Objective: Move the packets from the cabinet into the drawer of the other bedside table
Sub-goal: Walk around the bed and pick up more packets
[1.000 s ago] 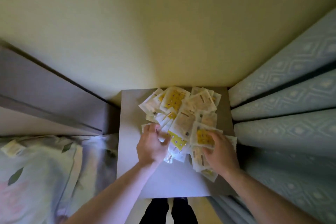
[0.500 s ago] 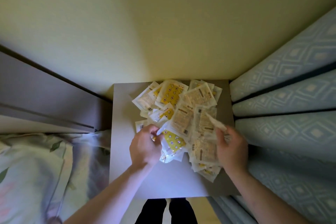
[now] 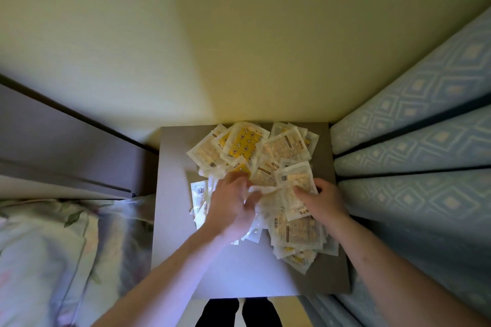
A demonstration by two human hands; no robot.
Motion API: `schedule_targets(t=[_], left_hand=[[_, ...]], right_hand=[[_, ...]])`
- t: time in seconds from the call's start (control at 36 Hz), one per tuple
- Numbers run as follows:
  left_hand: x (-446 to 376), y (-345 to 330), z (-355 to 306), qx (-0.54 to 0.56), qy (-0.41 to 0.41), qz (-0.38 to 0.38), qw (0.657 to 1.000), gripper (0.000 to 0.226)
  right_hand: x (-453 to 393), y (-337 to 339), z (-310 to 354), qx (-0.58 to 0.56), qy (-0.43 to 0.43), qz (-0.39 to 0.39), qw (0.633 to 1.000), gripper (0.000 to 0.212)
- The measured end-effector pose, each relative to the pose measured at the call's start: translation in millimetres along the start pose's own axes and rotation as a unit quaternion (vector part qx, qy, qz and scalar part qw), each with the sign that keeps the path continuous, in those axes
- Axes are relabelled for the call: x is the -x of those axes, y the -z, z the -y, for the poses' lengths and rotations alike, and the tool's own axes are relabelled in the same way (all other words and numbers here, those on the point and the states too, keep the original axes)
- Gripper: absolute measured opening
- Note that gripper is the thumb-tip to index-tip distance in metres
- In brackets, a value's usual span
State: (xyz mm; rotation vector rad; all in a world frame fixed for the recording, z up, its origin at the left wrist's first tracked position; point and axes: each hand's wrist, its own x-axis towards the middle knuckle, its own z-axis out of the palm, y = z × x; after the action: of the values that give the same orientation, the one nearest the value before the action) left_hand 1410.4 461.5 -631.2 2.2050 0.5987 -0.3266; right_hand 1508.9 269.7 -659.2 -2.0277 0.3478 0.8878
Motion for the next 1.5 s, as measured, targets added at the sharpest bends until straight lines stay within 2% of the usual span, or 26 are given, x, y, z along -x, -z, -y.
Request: schedule_targets(t=[0.25,0.36,0.47,0.56,0.61,0.67,0.78,0.92,1.06,1.17,1.22,1.33,1.42,1.5], left_hand=[[-33.0,-24.0,-11.3,-0.03,0.056,-0.034,0.997,0.009],[-35.6,-23.9,-10.3,0.036,0.104,-0.051,0.993,0.013],[-30.6,-18.2,-5.5,0.085,0.114,-0.072,0.987,0.023],[-21.4,-15.6,2.8,0.129,0.112,-0.092,0.981,0.016],[-14.5,-13.5,10.8,0.165,0.101,-0.113,0.975,0.019],[-7.6,-8.5,16.2,0.216,0.098,-0.124,0.964,0.023],[11.4,11.0,19.3,0.264,0.124,-0.151,0.945,0.014],[39.3,23.1,39.5,0.182,0.133,-0.096,0.97,0.011],[74.9,14.1,54.9,0.098,0.126,-0.024,0.987,0.022],[106.3,-5.5,62.6,-0.007,0.068,0.039,0.997,0.029],[116.9,-16.9,65.7,-0.051,0.028,0.069,0.996,0.023],[116.5,-40.3,80.2,-0.14,-0.029,0.052,0.988,0.015],[110.1,-58.5,96.1,-0.179,-0.044,0.042,0.982,0.027],[110.9,-67.0,99.7,-0.202,-0.04,0.037,0.978,0.029]], right_hand=[[-16.8,-12.7,-5.7,0.008,-0.033,-0.022,0.999,0.022],[-14.6,-15.3,-7.2,-0.004,-0.033,-0.019,0.999,0.021],[-12.4,-16.4,-8.2,-0.018,-0.032,-0.026,0.999,0.02],[-8.8,-15.2,-6.8,-0.041,-0.017,-0.032,0.998,0.016],[-6.3,-14.0,-6.9,-0.061,-0.01,-0.03,0.998,0.013],[-3.8,-12.8,-5.8,-0.092,-0.008,-0.031,0.995,0.015],[3.6,-9.1,-3.4,-0.146,-0.002,-0.019,0.989,0.02],[20.2,0.3,-4.3,-0.207,0.008,-0.012,0.978,0.024],[40.7,12.0,-16.6,-0.262,0.005,-0.023,0.965,0.035],[64.6,14.4,-29.8,-0.25,0.013,-0.031,0.968,0.031],[76.0,12.5,-36.4,-0.255,0.009,-0.03,0.966,0.032],[91.4,7.1,-53.1,-0.24,-0.004,-0.016,0.971,0.032],[100.5,5.7,-62.2,-0.222,-0.012,-0.02,0.975,0.03],[107.9,5.9,-69.2,-0.214,-0.024,-0.022,0.976,0.028]])
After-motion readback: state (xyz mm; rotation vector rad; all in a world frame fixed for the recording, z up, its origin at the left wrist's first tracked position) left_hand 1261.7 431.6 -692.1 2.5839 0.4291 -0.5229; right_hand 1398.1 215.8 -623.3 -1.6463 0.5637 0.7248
